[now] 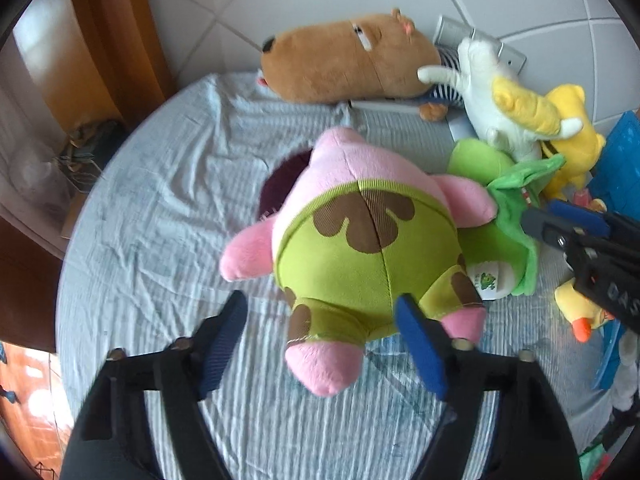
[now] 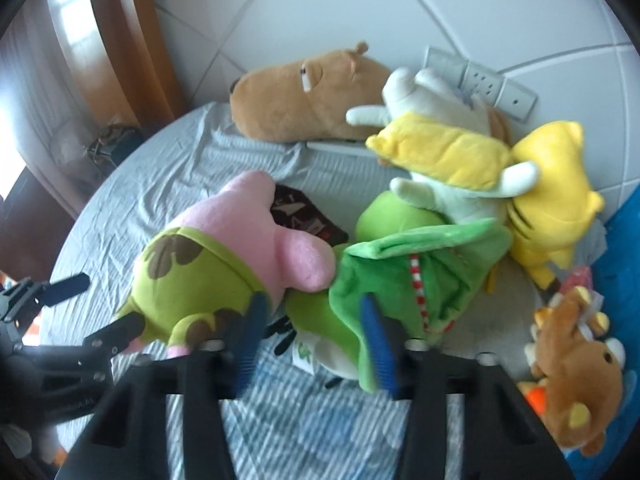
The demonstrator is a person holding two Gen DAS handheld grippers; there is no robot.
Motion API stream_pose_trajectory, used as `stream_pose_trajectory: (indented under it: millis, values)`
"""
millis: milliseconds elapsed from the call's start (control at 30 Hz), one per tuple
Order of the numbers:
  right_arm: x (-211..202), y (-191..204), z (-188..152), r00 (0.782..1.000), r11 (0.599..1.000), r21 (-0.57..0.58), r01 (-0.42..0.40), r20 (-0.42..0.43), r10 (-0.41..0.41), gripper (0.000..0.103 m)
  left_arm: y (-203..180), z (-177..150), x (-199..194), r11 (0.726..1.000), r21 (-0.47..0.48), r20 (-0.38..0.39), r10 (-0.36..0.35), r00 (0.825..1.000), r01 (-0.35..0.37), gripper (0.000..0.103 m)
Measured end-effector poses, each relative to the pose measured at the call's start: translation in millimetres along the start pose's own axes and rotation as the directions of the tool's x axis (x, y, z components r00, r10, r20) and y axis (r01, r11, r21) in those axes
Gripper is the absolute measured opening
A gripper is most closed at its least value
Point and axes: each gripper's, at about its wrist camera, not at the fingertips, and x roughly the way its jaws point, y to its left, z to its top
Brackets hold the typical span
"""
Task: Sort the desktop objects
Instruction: 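Grasp the pink-and-green starfish plush with both tools at its two arms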
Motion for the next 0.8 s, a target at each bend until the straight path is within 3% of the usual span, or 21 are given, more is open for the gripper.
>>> stream_pose_trajectory:
  millis: [200, 500, 633, 800]
  values:
    - [36.6, -4.7, 17.2, 0.999, 0.999, 0.013, -0.03, -0.023, 0.03, 0.039, 6.7, 4.5, 18.3, 0.999, 0.029, -0.038, -0.026, 0.999, 0.027, 0.064]
    - [83.9, 4.0, 36.2, 0.996, 0.998, -0.004, -0.062, -0.071, 0.062, 0.041, 32.6, -2.0, 22.6, 0.999, 0.045, -0.046, 0.01, 0.999, -0.008, 0.072]
    - [85.5, 14.6, 19.8, 0.99, 0.995, -0.017, -0.096, -0.103, 0.093, 0.036, 48.6, -9.5, 25.3, 0.998, 0.01, -0.059, 0.056, 0.997, -0.056, 0.072]
    - [71.2, 24.4, -10.3, 0.977, 0.984, 0.011, -0.176, -0.123, 0.176, 0.035, 75.9, -14.3, 27.6, 0.985, -0.025, -0.059, 0.17, 0.984, -0.172, 0.072]
